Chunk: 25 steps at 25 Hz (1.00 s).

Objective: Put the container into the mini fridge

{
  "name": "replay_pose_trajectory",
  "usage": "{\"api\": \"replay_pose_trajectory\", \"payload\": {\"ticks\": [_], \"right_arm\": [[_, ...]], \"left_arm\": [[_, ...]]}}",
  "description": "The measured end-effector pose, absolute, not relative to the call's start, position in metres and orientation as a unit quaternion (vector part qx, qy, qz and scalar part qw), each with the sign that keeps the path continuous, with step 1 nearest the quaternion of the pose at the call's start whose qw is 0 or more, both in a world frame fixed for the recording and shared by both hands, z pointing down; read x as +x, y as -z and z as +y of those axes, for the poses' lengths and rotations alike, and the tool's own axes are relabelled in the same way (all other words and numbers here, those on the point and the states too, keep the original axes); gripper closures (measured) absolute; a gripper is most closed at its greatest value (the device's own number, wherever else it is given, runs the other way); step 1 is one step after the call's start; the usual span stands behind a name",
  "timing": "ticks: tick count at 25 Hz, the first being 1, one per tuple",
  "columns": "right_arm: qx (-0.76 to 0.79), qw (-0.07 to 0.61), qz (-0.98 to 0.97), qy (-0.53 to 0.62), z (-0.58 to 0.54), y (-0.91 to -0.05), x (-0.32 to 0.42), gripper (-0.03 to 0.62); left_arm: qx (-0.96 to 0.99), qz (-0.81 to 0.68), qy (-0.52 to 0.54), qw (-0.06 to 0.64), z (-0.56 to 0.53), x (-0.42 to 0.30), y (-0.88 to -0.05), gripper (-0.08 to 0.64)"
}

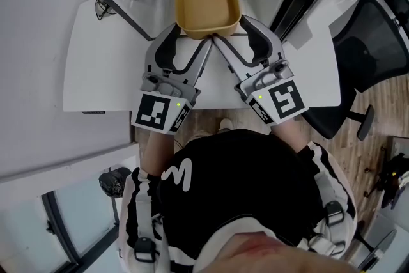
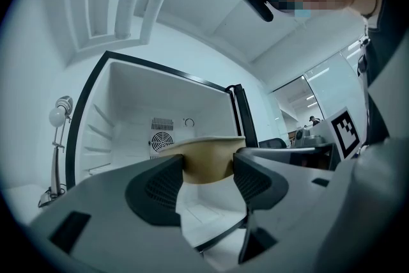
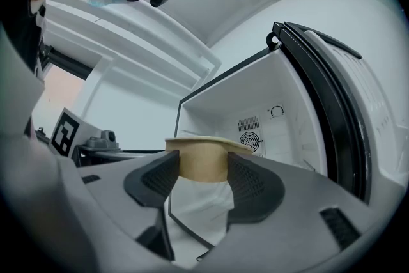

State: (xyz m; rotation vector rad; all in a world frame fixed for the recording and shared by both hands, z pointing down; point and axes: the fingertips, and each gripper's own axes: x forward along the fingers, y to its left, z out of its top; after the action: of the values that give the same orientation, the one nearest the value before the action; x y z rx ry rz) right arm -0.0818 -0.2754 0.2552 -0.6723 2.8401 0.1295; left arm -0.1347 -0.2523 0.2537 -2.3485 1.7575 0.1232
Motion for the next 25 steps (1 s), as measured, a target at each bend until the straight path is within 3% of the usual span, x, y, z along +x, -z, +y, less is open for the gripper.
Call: {"api": "replay_pose_trajectory", "payload": {"ticks": [25], "right_arm": [[-0.25,0.111,0.961,-0.036,-0.297,-0.257,-0.099,0.347]], "left_arm": [[-0.808,0.582,-0.064,0.074,-0.277,-0.155,-0.256,0.31]]}}
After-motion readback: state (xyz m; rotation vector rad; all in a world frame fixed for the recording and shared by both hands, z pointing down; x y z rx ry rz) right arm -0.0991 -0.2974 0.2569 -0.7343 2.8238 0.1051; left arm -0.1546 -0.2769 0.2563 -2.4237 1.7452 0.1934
